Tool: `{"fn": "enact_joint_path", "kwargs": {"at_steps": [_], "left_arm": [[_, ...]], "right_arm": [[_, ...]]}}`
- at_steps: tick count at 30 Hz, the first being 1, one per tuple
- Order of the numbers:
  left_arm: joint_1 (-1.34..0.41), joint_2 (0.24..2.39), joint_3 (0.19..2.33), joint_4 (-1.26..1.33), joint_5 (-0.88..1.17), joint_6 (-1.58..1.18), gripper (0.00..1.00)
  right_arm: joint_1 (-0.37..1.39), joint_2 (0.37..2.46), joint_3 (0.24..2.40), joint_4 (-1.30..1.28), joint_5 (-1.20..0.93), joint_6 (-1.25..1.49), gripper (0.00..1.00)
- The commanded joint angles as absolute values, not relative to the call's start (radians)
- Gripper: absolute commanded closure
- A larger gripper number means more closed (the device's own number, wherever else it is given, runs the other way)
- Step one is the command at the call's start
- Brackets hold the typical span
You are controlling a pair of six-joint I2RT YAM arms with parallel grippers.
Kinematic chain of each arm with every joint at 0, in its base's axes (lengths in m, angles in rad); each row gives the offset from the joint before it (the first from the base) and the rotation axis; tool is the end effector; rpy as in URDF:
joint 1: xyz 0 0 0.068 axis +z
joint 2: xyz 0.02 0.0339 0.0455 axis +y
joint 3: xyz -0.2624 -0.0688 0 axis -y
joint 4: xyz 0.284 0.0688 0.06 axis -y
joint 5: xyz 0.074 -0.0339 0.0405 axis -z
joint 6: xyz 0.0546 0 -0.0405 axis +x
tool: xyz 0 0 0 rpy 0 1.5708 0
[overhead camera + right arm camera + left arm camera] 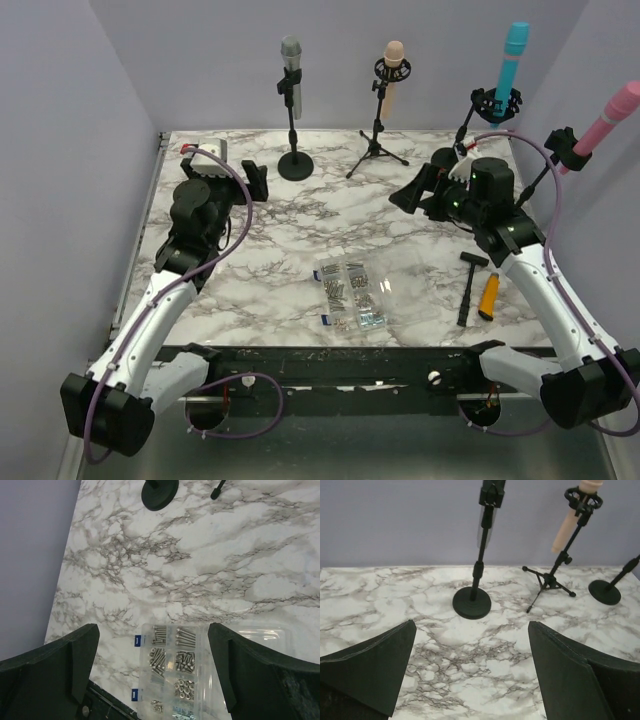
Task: Remove the microphone from the stand
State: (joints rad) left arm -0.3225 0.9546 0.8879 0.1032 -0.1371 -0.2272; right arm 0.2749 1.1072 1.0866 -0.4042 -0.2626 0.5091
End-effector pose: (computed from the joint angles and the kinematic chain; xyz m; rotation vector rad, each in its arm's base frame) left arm 0.2715 -0.0828 0.3733 -0.0362 1.5435 -0.3317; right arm 0.2881 0.0960 0.3501 0.0662 2.0618 0.7575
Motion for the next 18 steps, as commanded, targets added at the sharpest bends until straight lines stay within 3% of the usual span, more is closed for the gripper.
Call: {"fn": "enact_joint_path", "kwargs": {"at_steps": [1,4,18], "left_arm": [[-0.314,1.064,0.959,0.177,0.111,-0.236,0.01],[-0.295,1.187,1.098,0.163,0.21,-0.28,0.01],[-0.22,1.787,1.763,0.065,0.236,-0.297,0.01]], "right_arm": [[0.27,1.138,1.061,-0.329,-0.395,0.526,0.0],[0.27,1.149,1.036,-0.305,-0.424,0.527,0.0],[0.27,1.137,1.092,-0.371,-0.363,0.467,0.0]]}}
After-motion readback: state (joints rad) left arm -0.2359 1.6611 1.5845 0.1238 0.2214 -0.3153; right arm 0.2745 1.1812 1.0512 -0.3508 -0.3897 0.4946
